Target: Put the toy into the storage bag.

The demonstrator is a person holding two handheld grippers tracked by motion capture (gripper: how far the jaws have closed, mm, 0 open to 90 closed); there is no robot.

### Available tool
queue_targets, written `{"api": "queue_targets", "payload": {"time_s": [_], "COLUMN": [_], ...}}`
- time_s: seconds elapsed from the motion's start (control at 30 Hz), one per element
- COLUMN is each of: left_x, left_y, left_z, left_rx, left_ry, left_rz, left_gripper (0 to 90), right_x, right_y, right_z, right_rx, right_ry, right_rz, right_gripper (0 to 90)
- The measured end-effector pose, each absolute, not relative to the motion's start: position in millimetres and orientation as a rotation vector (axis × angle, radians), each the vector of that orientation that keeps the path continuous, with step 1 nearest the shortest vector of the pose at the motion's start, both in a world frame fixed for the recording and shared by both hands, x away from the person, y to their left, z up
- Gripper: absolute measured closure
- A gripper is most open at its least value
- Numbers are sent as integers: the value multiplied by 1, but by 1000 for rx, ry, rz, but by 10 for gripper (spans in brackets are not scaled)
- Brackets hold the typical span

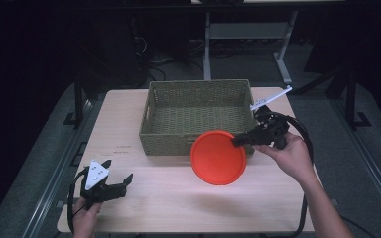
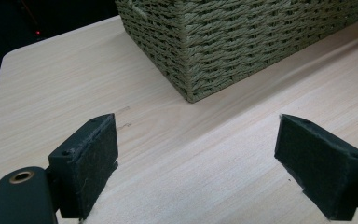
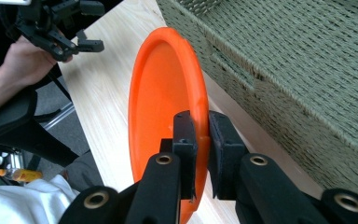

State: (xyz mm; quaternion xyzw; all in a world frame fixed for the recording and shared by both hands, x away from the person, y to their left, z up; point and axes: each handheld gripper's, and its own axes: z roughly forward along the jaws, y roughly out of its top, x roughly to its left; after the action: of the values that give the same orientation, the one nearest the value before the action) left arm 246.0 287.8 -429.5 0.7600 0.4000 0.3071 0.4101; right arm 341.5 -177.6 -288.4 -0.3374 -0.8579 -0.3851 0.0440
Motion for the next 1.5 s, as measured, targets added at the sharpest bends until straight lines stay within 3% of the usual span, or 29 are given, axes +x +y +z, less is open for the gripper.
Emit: {"api": "queue_targets", "payload": {"time_s": [1.5], "left_x": [246], "left_y": [289], "left_z": [-429], "left_rx": [1909], "left_ry": [1011], "left_rz": [770], "left_gripper": [128], "right_x": [386], "right_y": [-173], "right_z": [-246], "right_rx": [-1097], "right_ry": [-2607], "right_rz": [-1205], "right_gripper": [819]}}
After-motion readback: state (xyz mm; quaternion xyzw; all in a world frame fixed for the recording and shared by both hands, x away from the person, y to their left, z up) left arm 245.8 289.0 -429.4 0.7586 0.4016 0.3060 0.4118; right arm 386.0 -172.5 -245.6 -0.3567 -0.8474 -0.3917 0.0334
